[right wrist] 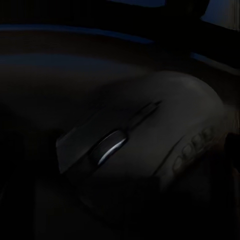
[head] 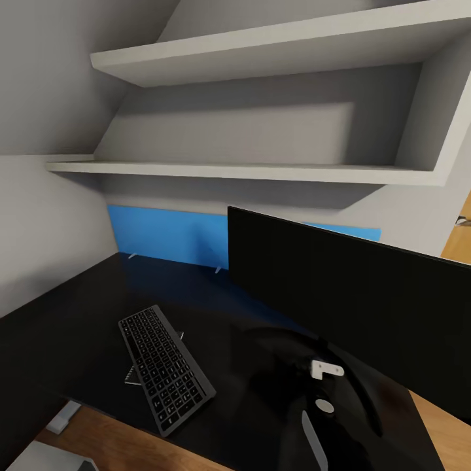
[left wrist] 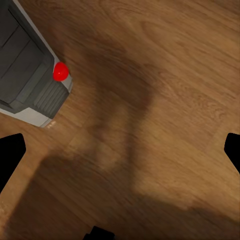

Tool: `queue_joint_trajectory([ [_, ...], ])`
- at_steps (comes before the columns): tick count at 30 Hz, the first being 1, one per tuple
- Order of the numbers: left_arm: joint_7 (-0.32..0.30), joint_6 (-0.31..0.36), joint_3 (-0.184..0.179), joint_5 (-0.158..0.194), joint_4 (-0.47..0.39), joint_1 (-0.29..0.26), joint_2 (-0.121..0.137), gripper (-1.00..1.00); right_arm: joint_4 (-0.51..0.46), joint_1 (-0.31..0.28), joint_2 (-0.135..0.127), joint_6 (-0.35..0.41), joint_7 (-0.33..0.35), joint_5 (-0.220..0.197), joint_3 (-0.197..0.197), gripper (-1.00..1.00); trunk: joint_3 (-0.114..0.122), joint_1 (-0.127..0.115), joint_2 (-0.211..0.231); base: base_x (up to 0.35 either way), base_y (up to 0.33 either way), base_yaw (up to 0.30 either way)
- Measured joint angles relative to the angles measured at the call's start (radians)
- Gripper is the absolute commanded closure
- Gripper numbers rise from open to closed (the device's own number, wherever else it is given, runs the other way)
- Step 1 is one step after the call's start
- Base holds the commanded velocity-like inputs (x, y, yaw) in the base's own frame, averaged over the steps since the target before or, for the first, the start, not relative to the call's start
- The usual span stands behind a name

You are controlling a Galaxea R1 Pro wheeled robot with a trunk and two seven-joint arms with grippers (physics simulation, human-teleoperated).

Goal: In the bedroom, organize the workspace by keeping the computer under the desk, ensuring the monitor is on the desk, placing the keyboard on the desk next to the monitor, placing the mouse on the desk next to the keyboard, moving the folder from the swivel chair onto the desk next to the mouse, stacking the notebook on top of the folder with the pen on top of the notebook, and positioning the swivel chair next to the desk.

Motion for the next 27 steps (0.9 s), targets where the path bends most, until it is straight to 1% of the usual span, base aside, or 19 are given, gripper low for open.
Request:
queue_joint_trajectory([
  [7, 0.0, 0.0, 0.0, 0.0, 0.0, 0.0, 0.0, -1.0, -0.003, 0.0, -0.007, 0.0, -0.002, 0.001, -0.013, -1.0, 0.0, 0.0, 0.0, 0.0, 0.0, 0.0],
  [27, 0.0, 0.0, 0.0, 0.0, 0.0, 0.0, 0.0, -1.0, -0.003, 0.0, -0.008, 0.0, -0.004, 0.001, -0.014, -1.0, 0.0, 0.0, 0.0, 0.0, 0.0, 0.0],
])
